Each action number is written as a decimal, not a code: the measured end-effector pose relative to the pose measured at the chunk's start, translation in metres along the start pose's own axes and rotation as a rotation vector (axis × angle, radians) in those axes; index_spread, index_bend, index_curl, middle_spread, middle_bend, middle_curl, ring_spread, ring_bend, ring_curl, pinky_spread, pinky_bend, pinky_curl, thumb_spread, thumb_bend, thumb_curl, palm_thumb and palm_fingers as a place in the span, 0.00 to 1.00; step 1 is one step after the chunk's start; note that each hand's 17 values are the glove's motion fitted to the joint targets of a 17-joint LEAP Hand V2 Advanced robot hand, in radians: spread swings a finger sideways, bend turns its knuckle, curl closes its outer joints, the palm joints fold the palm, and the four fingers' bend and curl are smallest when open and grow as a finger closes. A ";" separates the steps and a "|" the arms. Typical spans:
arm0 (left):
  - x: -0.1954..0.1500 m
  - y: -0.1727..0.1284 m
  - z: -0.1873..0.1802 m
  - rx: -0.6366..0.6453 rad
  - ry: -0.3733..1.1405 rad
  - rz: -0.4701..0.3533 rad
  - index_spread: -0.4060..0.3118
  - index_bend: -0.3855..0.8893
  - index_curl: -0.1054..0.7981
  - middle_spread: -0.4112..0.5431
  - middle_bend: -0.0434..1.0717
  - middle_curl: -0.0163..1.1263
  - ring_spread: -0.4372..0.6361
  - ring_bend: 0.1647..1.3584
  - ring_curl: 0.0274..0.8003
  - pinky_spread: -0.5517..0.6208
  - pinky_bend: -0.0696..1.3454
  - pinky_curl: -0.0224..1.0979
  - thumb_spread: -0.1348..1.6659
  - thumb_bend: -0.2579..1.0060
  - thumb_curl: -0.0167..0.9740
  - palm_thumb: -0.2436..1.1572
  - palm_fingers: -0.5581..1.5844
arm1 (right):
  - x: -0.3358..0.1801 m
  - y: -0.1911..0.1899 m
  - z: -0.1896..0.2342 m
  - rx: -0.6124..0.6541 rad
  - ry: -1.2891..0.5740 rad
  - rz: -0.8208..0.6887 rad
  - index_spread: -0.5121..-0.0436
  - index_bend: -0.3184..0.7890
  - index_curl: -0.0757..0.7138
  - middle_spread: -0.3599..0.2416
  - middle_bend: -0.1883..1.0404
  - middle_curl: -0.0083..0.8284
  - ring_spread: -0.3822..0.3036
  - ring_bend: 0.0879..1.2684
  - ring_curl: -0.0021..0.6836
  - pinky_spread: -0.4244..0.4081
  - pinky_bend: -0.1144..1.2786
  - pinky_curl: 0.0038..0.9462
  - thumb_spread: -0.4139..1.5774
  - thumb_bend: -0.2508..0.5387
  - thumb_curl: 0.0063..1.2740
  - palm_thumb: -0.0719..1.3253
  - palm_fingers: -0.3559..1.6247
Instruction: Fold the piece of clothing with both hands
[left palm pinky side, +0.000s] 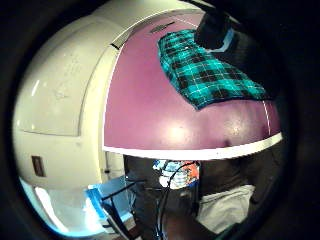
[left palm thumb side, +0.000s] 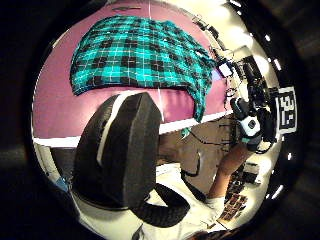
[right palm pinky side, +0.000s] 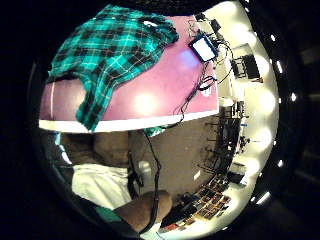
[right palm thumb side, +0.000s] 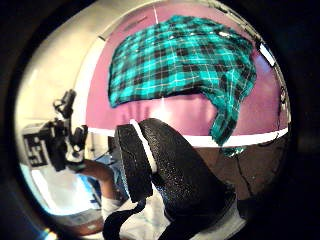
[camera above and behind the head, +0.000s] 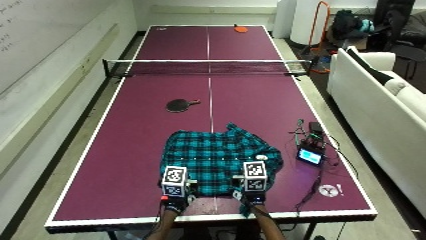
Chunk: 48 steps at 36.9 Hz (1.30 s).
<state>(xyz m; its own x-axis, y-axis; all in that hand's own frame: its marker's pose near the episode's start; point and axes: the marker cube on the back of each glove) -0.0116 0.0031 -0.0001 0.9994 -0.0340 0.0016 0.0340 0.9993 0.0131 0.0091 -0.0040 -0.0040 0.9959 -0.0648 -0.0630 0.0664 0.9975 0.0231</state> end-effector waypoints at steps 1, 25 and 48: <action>-0.001 -0.002 0.004 -0.001 -0.002 -0.004 0.47 0.39 0.30 0.53 0.22 0.26 0.67 0.36 0.29 0.76 0.40 0.28 0.74 0.20 0.16 0.25 0.41 | 0.002 -0.003 0.004 0.000 0.002 0.002 0.28 0.38 0.34 0.63 0.34 0.30 0.81 0.14 0.24 0.86 0.40 0.29 0.76 0.30 0.12 0.16 0.22; -0.005 -0.022 0.064 -0.095 -0.005 -0.005 0.50 0.49 0.37 0.51 0.18 0.29 0.61 0.40 0.32 0.71 0.42 0.32 0.75 0.20 0.23 0.32 0.42 | 0.023 -0.008 0.069 -0.098 -0.100 -0.007 0.36 0.44 0.32 0.64 0.34 0.36 0.80 0.20 0.32 0.80 0.48 0.35 0.79 0.38 0.19 0.34 0.23; -0.041 -0.009 -0.002 0.237 0.038 0.272 0.15 0.37 0.47 0.06 0.47 0.43 0.07 0.47 0.46 0.17 0.41 0.37 0.79 0.27 0.27 0.54 0.91 | 0.062 -0.037 -0.006 -0.114 -0.168 -0.375 0.39 0.35 0.45 0.20 0.55 0.55 0.19 0.59 0.64 0.18 0.44 0.38 0.87 0.54 0.20 0.58 0.88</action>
<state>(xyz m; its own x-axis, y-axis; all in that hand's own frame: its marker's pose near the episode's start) -0.0524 -0.0047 -0.0025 0.9714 0.2373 -0.0004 -0.2298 0.9410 0.2486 0.0679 -0.0443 -0.0146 0.9010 -0.4177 0.1172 0.4279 0.9001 -0.0816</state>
